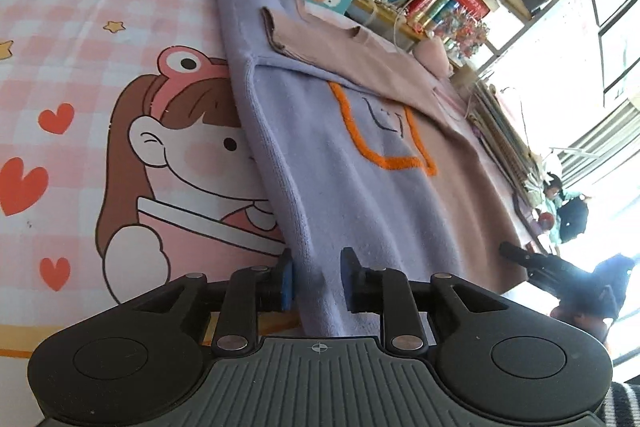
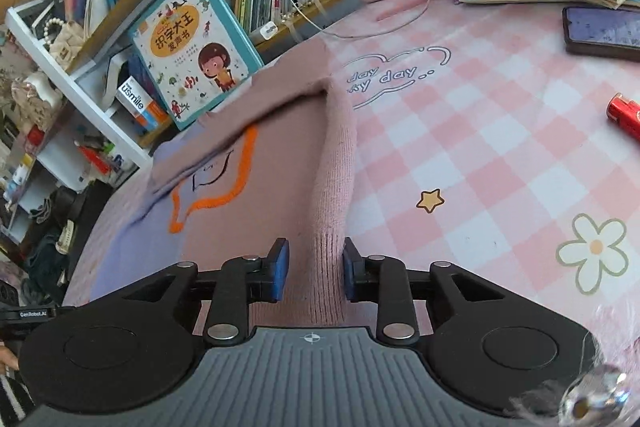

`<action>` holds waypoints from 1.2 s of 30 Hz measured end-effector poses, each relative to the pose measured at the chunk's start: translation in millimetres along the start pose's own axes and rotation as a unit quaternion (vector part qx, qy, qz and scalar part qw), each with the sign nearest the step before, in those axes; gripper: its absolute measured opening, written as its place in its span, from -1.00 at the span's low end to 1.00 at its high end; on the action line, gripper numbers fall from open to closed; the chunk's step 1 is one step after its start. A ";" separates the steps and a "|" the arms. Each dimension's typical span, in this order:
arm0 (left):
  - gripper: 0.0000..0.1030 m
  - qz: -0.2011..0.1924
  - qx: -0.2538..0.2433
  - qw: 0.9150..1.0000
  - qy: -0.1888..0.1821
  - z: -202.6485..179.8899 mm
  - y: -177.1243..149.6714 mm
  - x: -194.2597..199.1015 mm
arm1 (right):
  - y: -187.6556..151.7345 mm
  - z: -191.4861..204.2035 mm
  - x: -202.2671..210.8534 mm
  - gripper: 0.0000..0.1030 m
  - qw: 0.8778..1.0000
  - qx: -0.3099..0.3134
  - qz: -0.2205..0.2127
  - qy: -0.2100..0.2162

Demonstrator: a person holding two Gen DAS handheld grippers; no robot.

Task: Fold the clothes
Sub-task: 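Grasp the lavender folded edge with the left tool while the right tool grasps the pink side edge, then lift both held edges and fold the sweatshirt over onto itself with both tools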

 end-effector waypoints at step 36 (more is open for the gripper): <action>-0.91 0.024 0.040 0.997 -0.061 20.7 -18.7 34.0 | -16.4 5.0 19.9 -0.81 0.996 -0.015 0.050 0.078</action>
Point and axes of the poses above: each gripper's, at about its wrist camera, not at the fingertips, and x roughly against the way its jaws point, z to its left, y to its top, the point moved 2 cm from there along -x, roughly the way its jaws point, and after that the axes turned 6 degrees about -y, right-handed, at the moved point
